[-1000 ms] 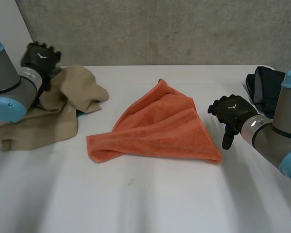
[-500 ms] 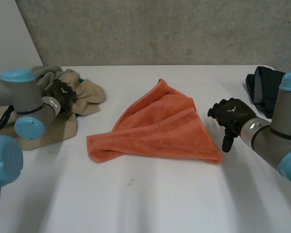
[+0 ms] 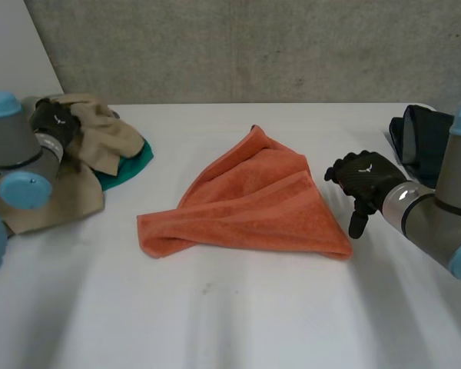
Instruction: Fold the laundry.
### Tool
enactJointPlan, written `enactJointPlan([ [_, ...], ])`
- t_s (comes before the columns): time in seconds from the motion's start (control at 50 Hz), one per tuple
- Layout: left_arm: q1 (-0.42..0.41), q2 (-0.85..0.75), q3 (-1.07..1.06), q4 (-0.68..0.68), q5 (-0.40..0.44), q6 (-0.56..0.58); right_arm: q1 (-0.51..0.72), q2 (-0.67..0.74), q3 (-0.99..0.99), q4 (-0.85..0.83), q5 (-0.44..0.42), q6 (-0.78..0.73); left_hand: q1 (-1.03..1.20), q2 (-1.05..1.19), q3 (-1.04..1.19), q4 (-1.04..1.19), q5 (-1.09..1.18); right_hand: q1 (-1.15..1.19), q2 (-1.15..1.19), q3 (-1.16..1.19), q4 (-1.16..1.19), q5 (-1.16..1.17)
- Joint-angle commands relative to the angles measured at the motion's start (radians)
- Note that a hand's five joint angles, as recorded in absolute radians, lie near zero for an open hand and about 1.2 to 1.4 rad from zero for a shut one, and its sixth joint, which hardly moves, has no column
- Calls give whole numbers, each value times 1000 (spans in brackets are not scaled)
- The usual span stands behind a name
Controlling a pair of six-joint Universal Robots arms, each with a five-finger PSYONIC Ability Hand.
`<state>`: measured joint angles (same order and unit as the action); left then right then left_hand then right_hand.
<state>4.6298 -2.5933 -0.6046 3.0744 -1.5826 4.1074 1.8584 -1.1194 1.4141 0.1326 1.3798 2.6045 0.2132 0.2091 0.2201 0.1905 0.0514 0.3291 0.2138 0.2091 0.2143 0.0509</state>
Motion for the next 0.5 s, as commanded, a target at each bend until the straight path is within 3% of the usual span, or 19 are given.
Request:
enactJointPlan([
  [0.02, -48, 261, -268, -63, 62, -165, -10, -52, -33, 73, -44, 29, -39, -35, -46, -16, -51, -155, -39, -35, -40, -51],
  [0.16, -150, 515, -512, -281, 223, -285, -1, -56, -116, 254, -15, 51, -39, -35, -46, -16, -51, -155, -39, -35, -40, -51],
  [0.26, -267, 572, -612, -284, 270, -337, 27, -48, -113, 314, -8, 132, -24, -19, -30, -1, -36, -155, -39, -35, -40, -51],
  [0.36, -407, 530, -647, -223, 247, -369, 71, -22, -66, 273, 1, 203, 62, 66, 55, 85, 49, -155, -39, -35, -40, -51],
  [0.5, -565, 337, -586, -67, 72, -349, 117, 10, 45, 78, 68, 218, 199, 204, 193, 222, 187, -155, -39, -35, -40, -51],
])
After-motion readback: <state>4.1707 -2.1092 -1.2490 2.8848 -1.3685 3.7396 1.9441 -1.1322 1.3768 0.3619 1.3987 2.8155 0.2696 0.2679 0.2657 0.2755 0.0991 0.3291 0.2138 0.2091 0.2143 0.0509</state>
